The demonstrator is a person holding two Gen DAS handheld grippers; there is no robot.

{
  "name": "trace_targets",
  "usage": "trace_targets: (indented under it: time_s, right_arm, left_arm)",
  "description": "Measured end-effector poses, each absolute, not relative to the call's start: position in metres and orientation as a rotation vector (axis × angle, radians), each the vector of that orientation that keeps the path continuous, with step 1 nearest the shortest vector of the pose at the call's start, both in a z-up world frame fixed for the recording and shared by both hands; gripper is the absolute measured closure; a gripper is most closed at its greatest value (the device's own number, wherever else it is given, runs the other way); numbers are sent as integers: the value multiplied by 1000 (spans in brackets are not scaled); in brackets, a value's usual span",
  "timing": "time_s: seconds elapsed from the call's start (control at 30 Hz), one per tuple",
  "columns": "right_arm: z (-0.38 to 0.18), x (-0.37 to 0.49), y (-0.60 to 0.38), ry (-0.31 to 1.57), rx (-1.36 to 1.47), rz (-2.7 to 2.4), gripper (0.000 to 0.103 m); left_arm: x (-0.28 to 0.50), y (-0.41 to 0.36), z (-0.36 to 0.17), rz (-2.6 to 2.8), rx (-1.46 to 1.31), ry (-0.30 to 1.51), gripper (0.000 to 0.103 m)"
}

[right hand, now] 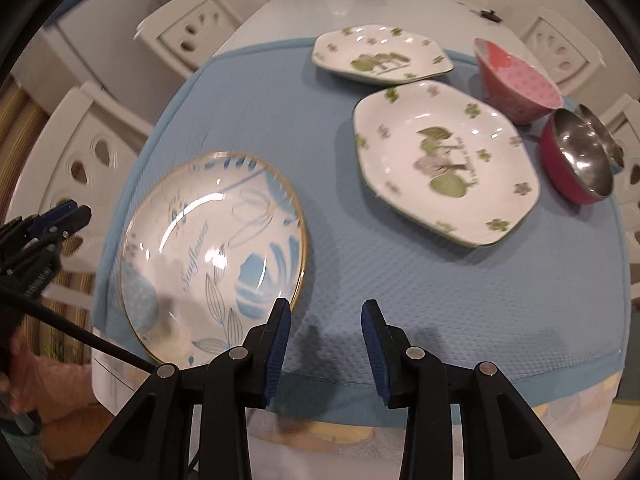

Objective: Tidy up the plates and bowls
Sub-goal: 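Slide the Sunflower plate toward the mat edge and open the left gripper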

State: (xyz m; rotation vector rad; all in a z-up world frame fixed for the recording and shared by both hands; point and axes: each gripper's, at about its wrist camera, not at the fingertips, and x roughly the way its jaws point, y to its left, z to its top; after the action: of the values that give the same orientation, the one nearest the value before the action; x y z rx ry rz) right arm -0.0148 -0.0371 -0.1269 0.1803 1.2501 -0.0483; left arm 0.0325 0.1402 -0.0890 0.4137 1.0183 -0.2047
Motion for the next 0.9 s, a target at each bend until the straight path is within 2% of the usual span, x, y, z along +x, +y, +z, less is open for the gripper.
trace_targets:
  time_s: [0.23, 0.47, 0.53, 0.7, 0.8, 0.9]
  right_arm:
    - [-82, -10, -58, 1154, 213, -121, 68]
    - [-66, -13, -76, 1130, 238, -169, 68]
    - [-64, -16, -84, 1132, 263, -170, 68]
    - [-62, -16, -110, 1132, 281, -188, 67]
    - [-60, -12, -127, 1134, 292, -191, 67]
    - [-57, -6, -142, 1141, 298, -185, 66]
  left_arm:
    - [38, 98, -53, -297, 322, 964, 85]
    - [44, 67, -34, -372, 311, 931, 85]
    - [46, 55, -33, -371, 340, 924, 79]
    - [49, 29, -30, -383, 354, 932, 79]
    - [52, 17, -26, -392, 343, 940, 72]
    - [59, 4, -24, -401, 324, 958, 72]
